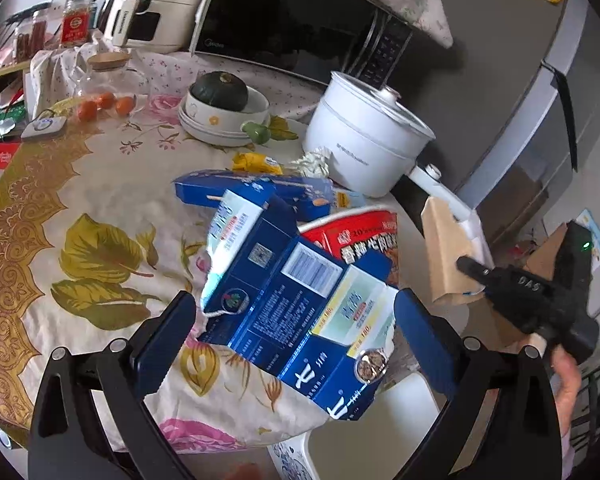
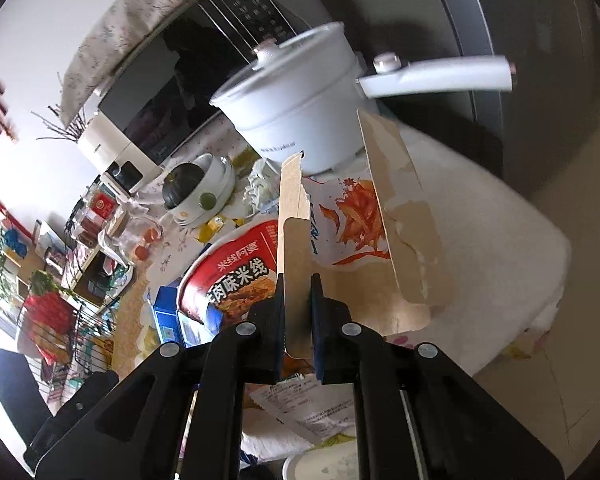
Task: Collect trash
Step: 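Grasp the torn blue carton with the left gripper while the right gripper holds the paper bag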
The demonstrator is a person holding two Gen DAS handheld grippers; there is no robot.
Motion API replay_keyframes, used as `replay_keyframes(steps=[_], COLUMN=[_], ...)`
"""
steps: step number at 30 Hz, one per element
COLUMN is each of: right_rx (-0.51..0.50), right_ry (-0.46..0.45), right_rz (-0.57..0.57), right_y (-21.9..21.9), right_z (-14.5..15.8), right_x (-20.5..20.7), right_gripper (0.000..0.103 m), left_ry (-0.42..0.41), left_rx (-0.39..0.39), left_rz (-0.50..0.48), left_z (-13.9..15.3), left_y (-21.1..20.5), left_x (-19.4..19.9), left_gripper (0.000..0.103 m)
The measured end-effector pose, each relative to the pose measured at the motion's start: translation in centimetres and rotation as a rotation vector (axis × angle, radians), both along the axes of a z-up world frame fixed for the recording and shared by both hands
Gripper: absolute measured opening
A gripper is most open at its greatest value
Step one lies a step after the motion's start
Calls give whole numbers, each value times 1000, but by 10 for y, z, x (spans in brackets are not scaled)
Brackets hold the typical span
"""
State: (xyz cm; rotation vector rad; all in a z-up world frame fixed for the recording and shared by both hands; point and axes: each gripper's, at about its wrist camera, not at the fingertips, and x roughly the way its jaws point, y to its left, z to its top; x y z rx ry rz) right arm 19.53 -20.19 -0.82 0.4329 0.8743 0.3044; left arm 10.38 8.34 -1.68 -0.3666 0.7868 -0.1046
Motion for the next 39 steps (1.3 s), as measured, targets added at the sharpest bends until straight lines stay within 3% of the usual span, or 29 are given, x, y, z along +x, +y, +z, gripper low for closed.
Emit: replay_keyframes(steps=[3, 9, 16, 18, 20, 24, 25, 27, 39], right_rx=[-27, -81, -114, -117, -116, -113, -113, -109, -115], right_ry=[-33, -94, -111, -110, -108, -107, -108, -111, -149], right_rz=[10, 30, 34, 28, 23, 16, 15, 15, 36], right_y=[0, 1, -6, -10, -12, -16, -17, -19, -13], right_z=[9, 24, 28, 28, 27, 27, 28, 29, 36], right_x=[-10, -30, -43, -46, -48, -51, -51, -52, -61], right_gripper=[10, 10, 10, 10, 10, 10, 10, 10, 10], left_ry=[11, 24, 51, 57, 81, 137, 132, 102, -63], left_rx=[49, 262, 381, 412, 420, 396, 394, 392, 303], left_rz=[-41, -111, -142, -137, -141, -151, -147, -142, -49], left_z=[-4, -22, -46, -53, -61, -77, -77, -72, -18], left_y=[-20, -73, -105, -110, -113, -110, -110, -106, -62], left_x=[-2, -6, 1, 6, 12, 19, 17, 14, -9], left_gripper=[96, 96, 95, 85, 72, 33, 30, 13, 8])
